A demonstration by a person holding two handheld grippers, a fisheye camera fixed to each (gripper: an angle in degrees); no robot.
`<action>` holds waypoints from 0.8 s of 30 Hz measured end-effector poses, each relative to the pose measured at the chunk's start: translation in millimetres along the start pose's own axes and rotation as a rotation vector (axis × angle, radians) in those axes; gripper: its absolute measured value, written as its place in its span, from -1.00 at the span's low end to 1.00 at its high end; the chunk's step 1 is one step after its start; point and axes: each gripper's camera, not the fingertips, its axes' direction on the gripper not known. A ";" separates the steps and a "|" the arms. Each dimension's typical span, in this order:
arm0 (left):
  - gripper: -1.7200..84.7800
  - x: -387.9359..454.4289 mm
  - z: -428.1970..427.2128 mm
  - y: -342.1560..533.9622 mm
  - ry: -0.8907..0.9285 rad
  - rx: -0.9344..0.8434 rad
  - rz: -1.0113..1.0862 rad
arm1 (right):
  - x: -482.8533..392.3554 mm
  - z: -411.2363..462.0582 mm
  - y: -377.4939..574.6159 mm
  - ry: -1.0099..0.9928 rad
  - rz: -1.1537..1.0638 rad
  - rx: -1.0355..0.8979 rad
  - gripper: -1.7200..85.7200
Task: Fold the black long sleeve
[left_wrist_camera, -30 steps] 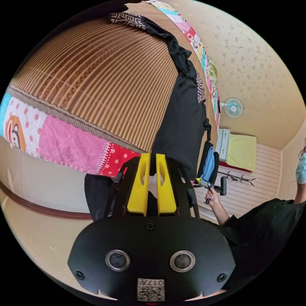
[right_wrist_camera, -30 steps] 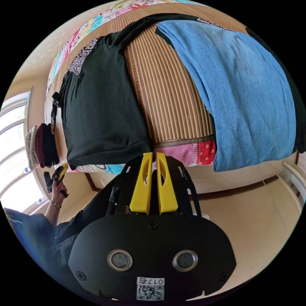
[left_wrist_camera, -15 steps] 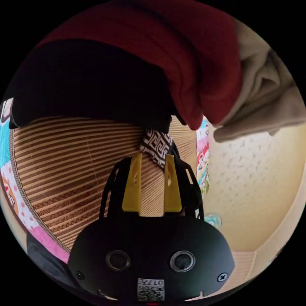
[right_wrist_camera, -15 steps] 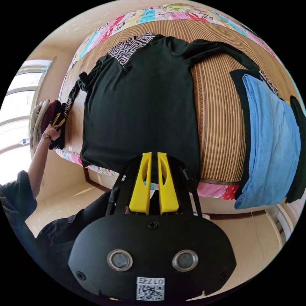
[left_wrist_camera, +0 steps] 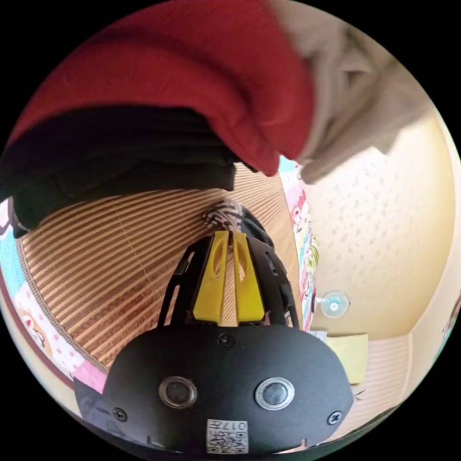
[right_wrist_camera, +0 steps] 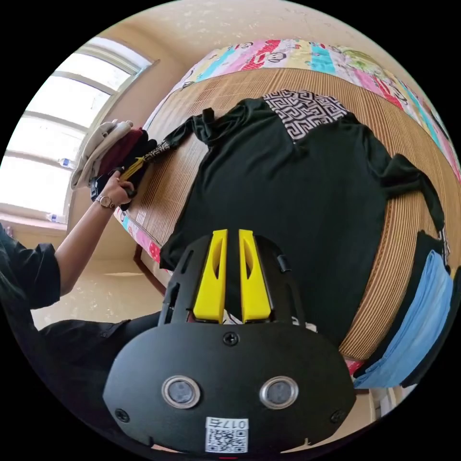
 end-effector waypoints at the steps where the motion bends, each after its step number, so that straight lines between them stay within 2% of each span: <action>1: -0.97 6.7 -8.1 6.3 0.004 0.003 0.029 | -18.8 4.1 -10.0 -0.005 -0.086 0.020 -0.82; 4: -0.97 33.7 -51.5 31.1 0.032 0.011 0.145 | -69.4 20.7 -39.9 -0.055 -0.295 0.078 -0.77; 7: -0.97 51.7 -94.8 47.7 0.006 0.049 0.252 | -123.1 35.4 -78.6 -0.210 -0.473 0.132 -0.73; 11: -0.97 64.9 -127.4 51.3 -0.013 0.018 0.344 | -216.7 43.9 -109.8 -0.185 -0.832 0.198 -0.68; 14: -0.96 76.0 -142.1 51.4 -0.010 -0.001 0.425 | -274.3 63.5 -113.0 -0.168 -1.103 0.113 -0.70; 16: -0.95 84.0 -148.8 52.0 -0.010 -0.010 0.482 | -297.1 75.7 -110.9 -0.150 -1.185 0.058 -0.78; 17: -0.93 88.5 -150.6 51.5 -0.011 -0.035 0.506 | -303.7 75.0 -109.6 -0.145 -1.187 0.096 -0.85; 19: -0.90 94.6 -159.2 51.9 0.030 -0.040 0.531 | -302.0 63.3 -115.0 -0.197 -1.144 0.176 -0.88; 21: -0.87 107.1 -183.4 61.6 0.065 0.066 0.595 | -290.2 46.7 -133.9 -0.307 -1.036 0.201 -0.90; 24: -0.86 120.7 -192.0 74.9 0.095 0.126 0.673 | -238.6 1.2 -175.6 -0.529 -0.794 0.300 -0.91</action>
